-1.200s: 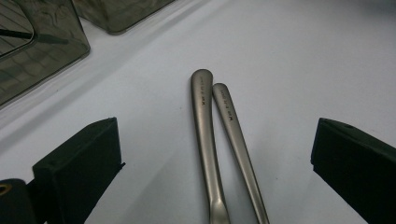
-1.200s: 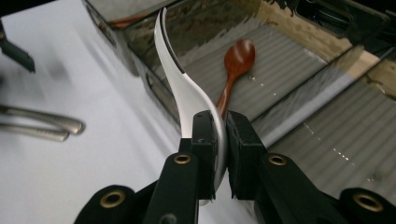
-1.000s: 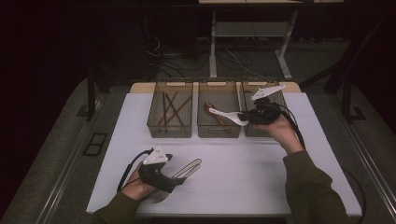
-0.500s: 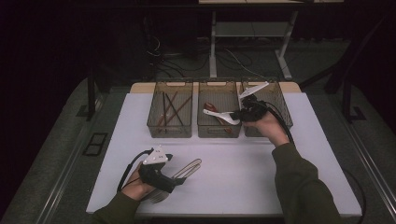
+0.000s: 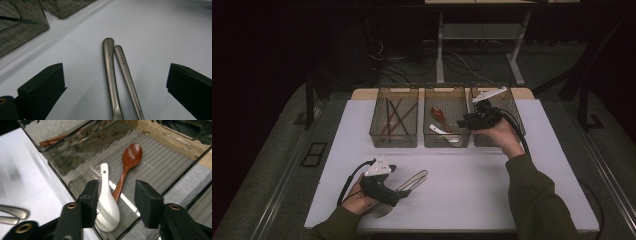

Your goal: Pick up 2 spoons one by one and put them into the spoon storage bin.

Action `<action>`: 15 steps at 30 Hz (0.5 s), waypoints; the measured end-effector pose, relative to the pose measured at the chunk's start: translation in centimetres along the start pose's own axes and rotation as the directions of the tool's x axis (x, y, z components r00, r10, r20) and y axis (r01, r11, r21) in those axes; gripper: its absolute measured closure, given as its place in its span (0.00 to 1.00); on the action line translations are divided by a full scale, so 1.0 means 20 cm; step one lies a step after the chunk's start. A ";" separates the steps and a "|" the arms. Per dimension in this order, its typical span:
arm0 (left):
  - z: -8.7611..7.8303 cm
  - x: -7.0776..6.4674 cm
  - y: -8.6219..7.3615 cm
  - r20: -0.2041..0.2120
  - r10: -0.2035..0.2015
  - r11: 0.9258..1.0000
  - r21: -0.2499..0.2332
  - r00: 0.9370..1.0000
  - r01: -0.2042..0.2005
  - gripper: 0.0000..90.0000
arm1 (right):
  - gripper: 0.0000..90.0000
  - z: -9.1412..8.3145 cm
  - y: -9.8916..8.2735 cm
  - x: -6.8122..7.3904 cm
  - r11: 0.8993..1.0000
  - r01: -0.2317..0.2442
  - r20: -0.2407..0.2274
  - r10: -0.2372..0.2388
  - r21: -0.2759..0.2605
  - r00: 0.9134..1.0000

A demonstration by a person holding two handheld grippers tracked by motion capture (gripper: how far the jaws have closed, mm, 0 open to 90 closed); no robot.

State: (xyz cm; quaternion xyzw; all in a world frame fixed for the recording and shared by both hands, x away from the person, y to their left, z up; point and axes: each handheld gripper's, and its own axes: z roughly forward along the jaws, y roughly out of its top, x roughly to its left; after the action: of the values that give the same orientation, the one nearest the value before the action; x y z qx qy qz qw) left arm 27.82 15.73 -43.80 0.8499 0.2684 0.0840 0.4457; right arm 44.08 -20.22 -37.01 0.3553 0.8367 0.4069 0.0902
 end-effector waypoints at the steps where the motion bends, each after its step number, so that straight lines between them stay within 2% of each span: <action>1: 0.00 0.00 0.00 -0.003 -0.001 1.000 -0.001 1.000 0.001 0.01 | 0.57 -0.01 0.00 0.00 1.000 -0.002 0.000 0.002 -0.008 1.000; 8: -0.01 0.00 0.00 -0.012 -0.007 1.000 -0.001 1.000 0.007 0.01 | 0.50 -0.10 -0.06 0.03 0.999 0.000 0.006 0.000 -0.034 1.000; 11: -0.01 0.01 0.00 -0.030 -0.022 1.000 0.000 0.999 0.022 0.01 | 0.47 -0.14 -0.09 0.04 0.999 0.002 0.007 -0.002 -0.048 1.000; 15: -0.01 0.01 0.00 -0.022 -0.029 1.000 0.006 0.999 0.029 0.01 | 0.42 -0.20 -0.16 0.05 0.998 -0.001 0.006 0.001 -0.061 1.000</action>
State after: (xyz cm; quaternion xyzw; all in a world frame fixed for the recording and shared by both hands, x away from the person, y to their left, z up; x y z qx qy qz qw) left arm 27.99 15.96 -43.66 0.8463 0.2858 0.0860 0.4413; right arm 39.87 -23.40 -36.63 0.3539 0.8235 0.4312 0.1032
